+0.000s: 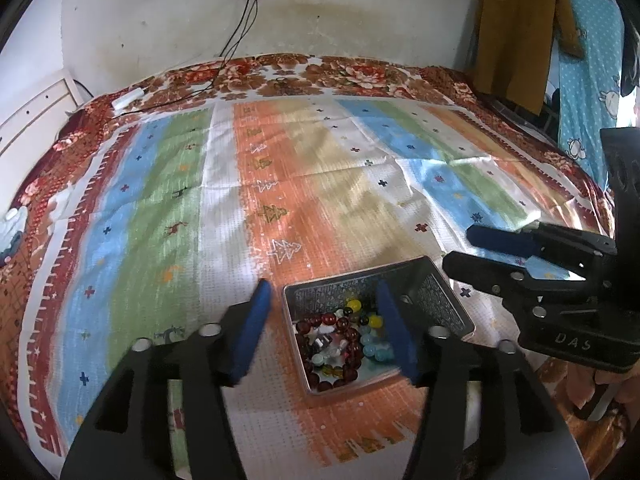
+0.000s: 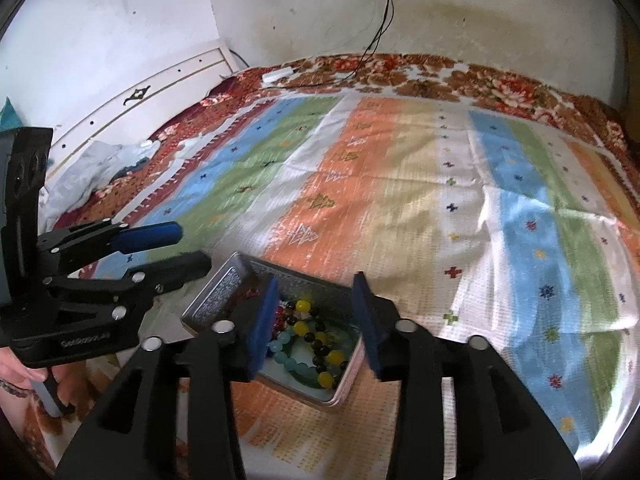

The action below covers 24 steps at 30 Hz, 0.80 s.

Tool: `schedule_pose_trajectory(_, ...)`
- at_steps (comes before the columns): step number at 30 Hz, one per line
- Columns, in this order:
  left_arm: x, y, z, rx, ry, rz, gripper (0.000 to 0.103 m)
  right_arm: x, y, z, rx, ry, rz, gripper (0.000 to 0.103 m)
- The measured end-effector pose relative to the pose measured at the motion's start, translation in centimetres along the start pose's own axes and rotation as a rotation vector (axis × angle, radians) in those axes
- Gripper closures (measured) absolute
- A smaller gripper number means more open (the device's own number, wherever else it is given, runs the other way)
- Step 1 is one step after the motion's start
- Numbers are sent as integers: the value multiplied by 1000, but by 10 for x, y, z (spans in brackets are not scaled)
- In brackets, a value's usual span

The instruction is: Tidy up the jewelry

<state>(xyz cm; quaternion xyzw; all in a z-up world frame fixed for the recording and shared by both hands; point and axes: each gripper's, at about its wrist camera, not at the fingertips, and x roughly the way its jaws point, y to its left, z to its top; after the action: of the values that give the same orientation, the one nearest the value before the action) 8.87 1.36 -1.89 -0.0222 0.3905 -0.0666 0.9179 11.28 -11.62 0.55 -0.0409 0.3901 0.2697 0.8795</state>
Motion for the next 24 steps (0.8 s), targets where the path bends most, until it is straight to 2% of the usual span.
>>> schedule_pose_trajectory(10, -16, 0, -14, -18, -23, 5, 24, -20, -1, -5, -2, -56, -31, 41)
schedule_pose_trajectory(18, -25, 5, -19, -60, -36, -9, 14, -33, 4, -12, -30, -84, -22, 29)
schedule_pose_trajectory(24, -30, 3, -23, -54, -61, 12, 7, -43, 6, -17, -35, -105, -14, 23)
